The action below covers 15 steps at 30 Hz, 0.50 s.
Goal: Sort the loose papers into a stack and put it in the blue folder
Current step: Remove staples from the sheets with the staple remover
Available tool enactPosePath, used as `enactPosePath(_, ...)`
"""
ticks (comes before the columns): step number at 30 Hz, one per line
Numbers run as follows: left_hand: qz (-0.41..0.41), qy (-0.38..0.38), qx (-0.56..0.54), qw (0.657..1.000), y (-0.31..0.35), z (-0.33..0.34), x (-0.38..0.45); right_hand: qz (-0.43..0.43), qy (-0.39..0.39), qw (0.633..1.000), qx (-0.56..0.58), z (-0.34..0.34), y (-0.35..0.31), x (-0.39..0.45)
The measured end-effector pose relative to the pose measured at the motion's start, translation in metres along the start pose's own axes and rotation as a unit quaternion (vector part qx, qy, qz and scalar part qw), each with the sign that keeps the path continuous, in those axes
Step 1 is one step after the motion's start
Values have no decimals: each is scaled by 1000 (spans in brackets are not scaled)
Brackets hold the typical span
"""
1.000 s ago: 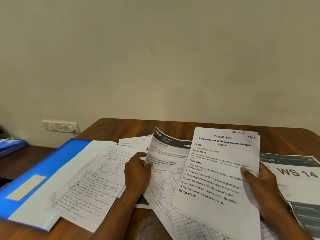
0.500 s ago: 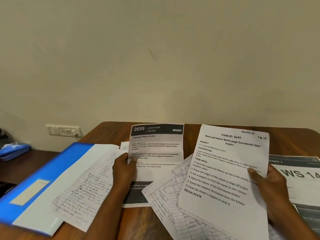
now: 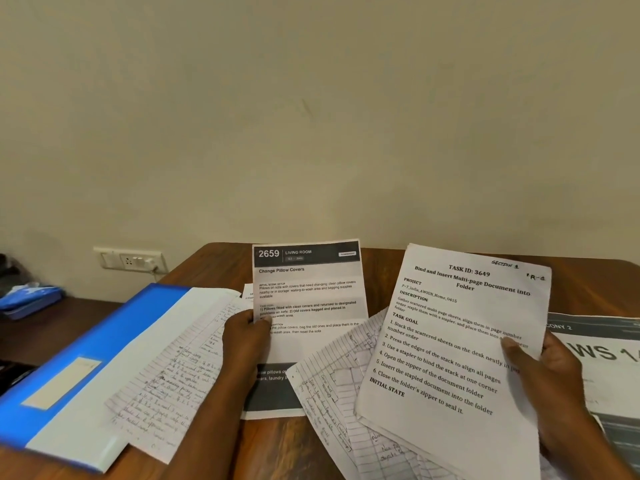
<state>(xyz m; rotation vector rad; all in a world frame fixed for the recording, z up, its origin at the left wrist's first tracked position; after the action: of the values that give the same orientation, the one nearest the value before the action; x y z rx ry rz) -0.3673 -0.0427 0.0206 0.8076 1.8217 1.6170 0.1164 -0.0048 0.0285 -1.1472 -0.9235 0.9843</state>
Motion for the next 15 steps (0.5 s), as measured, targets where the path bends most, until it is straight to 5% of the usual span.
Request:
enactPosePath(7, 10, 26, -40, 999, 6, -7, -1, -23, 5, 1000, 9, 2, -3, -3)
enactPosePath(15, 45, 146, -175, 973, 17, -36, -7, 6, 11, 999, 48, 0, -3, -11)
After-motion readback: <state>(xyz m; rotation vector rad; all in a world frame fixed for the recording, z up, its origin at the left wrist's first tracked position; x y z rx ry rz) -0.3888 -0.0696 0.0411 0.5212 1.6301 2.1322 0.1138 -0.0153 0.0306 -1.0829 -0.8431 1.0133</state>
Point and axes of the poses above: each hand's wrist, its own x-axis towards the middle knuckle, its own z-axis out of the palm, y = z × x, the point moved 8 cm from there along x, towards the middle knuckle
